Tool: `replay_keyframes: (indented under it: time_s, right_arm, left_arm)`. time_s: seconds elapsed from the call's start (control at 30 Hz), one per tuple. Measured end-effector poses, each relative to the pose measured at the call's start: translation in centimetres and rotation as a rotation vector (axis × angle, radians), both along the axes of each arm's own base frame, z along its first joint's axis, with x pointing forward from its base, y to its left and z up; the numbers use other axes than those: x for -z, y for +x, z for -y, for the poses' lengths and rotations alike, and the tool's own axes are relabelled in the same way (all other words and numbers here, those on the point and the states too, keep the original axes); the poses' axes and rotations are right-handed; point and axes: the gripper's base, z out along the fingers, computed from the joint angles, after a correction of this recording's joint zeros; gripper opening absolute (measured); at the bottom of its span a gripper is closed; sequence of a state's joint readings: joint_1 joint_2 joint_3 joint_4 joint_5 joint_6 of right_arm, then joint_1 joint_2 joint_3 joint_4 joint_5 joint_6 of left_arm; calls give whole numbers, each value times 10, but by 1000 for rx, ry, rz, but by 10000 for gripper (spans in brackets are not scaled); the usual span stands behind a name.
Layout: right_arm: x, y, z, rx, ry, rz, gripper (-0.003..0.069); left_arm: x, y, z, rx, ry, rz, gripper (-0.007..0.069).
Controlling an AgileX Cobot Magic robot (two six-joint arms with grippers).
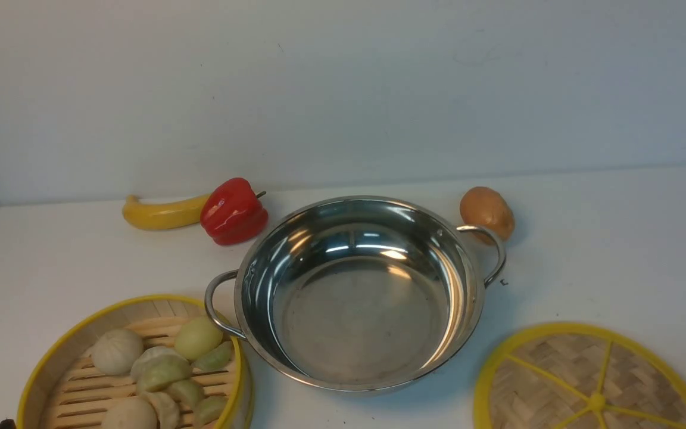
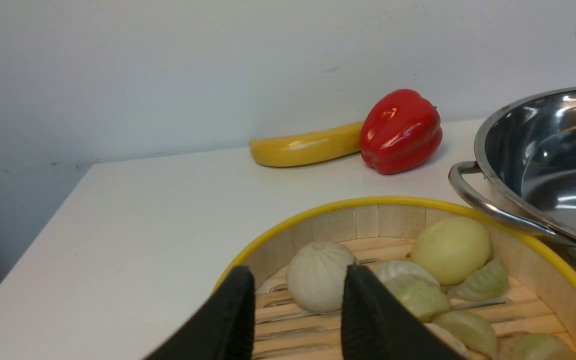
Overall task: Place the steamer in the pot on the white table, and put the lid on the steamer.
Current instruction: 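Grasp the rim of the steamer basket holding the buns with the left gripper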
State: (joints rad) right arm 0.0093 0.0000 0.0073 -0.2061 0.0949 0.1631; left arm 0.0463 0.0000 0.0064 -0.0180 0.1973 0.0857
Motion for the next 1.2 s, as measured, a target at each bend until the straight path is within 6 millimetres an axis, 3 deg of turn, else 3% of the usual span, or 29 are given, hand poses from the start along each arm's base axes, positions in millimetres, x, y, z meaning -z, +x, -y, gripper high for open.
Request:
replay_keyframes:
  time_s: [0.7, 0.97, 1.13, 1.2]
  right_arm:
    - [0, 0, 0, 0, 0, 0, 248]
    - [0, 0, 0, -3, 20, 4, 248]
    - [-5, -1, 0, -33, 265, 57, 248]
    - [-8, -1, 0, -51, 460, 80, 248]
  left_arm:
    - [0, 0, 0, 0, -4, 0, 241]
    - [-1, 0, 3, 5, -276, 15, 241]
    - [-1, 0, 6, 14, -420, 21, 241]
    - [-2, 0, 7, 19, -494, 25, 241]
